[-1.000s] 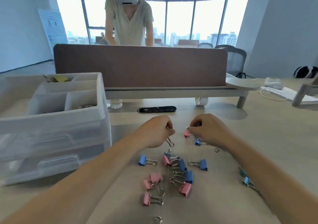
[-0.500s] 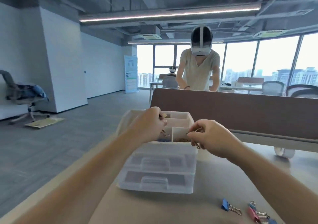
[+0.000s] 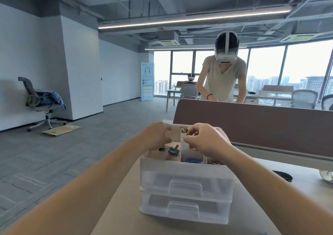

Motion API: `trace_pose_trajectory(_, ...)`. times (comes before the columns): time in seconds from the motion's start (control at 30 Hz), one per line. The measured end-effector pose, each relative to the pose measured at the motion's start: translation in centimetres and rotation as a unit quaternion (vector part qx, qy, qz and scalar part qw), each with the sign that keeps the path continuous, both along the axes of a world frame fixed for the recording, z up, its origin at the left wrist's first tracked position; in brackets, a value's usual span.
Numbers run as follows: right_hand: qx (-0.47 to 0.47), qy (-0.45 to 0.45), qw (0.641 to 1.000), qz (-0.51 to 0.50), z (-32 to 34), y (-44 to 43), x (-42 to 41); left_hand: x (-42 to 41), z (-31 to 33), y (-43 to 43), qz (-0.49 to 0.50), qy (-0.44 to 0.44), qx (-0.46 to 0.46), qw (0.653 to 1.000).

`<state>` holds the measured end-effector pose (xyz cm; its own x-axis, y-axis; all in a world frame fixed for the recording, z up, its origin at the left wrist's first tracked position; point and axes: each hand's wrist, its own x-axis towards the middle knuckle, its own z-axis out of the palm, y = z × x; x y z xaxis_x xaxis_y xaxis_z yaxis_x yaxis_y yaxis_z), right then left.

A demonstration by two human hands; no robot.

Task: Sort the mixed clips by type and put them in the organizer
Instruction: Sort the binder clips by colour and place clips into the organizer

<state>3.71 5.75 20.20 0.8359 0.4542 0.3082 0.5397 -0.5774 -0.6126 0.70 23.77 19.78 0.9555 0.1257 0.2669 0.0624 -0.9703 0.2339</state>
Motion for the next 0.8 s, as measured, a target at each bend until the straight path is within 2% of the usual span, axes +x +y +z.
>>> trace_pose_trajectory(0.1, -0.010, 0.014, 0.999, 0.030, 0.1, 2.4, 0.6, -1.3, 0.1, 1.4, 0.008, -0.056, -0.060, 0.997)
trace_pose_trajectory(0.2, -0.084, -0.018, 0.996, 0.039, -0.1, 5.3, 0.9, -3.0, 0.2, 2.6, 0.011, -0.074, -0.089, 0.993)
trace_pose_trajectory(0.33, -0.174, -0.012, 0.984, 0.046, -0.2, 8.6, 0.6, -4.9, 0.1, 3.3, 0.026, -0.095, -0.107, 0.989)
trace_pose_trajectory(0.43, -0.160, 0.039, 0.984, 0.068, 0.0, 9.6, 0.0, -5.9, 0.0, 3.6, 0.027, -0.110, -0.108, 0.988)
trace_pose_trajectory(0.57, -0.175, 0.008, 0.983, 0.044, 0.6, 9.1, -0.2, -6.8, 0.1, 3.2, 0.019, -0.108, -0.124, 0.986)
trace_pose_trajectory(0.8, -0.072, -0.058, 0.996, -0.003, -0.4, 2.9, -2.1, -7.6, 0.2, -2.1, -0.047, -0.141, -0.139, 0.979)
